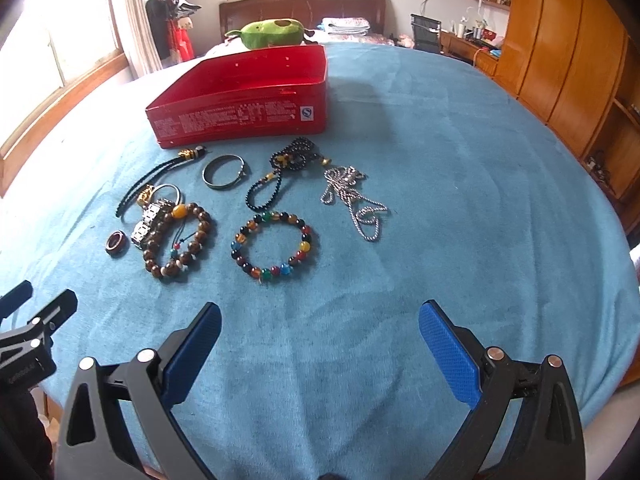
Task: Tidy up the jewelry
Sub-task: 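Grasp the black cord with gold tassel with the left tool while the right tool grasps the black bead necklace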
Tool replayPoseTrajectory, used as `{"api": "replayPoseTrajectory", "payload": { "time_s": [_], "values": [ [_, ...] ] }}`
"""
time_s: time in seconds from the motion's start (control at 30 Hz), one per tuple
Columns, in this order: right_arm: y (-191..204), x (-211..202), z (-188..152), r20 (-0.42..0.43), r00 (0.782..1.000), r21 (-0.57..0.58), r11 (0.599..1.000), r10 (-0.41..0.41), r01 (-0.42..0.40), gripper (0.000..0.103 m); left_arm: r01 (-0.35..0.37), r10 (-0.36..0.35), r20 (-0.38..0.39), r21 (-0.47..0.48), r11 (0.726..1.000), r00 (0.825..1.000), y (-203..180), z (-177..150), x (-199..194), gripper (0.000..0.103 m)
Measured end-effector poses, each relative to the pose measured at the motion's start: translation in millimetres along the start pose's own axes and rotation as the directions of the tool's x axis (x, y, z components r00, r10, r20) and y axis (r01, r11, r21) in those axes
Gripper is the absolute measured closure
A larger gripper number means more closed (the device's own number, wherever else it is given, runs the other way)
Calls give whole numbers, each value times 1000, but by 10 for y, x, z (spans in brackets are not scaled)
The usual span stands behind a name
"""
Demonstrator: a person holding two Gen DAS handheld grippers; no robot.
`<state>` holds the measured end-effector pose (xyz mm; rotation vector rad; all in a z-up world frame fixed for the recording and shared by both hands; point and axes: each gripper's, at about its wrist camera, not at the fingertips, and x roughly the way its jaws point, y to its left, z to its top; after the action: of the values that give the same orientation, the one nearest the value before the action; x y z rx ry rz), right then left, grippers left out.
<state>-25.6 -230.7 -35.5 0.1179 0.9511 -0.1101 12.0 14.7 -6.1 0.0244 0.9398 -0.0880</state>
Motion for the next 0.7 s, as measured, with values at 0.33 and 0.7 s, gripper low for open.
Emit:
{"api": "replayPoseTrajectory", "payload": {
  "time_s": [0.33,0.7],
  "values": [
    [-266,161,378,-41,974,58,974,222,-220,7,87,-88,-16,-38,995,996,166,357,99,4],
    [-563,536,1064,-75,953,107,952,294,-286,32,83,-76,-106,62,995,991,-39,1241,753,5]
  ]
}}
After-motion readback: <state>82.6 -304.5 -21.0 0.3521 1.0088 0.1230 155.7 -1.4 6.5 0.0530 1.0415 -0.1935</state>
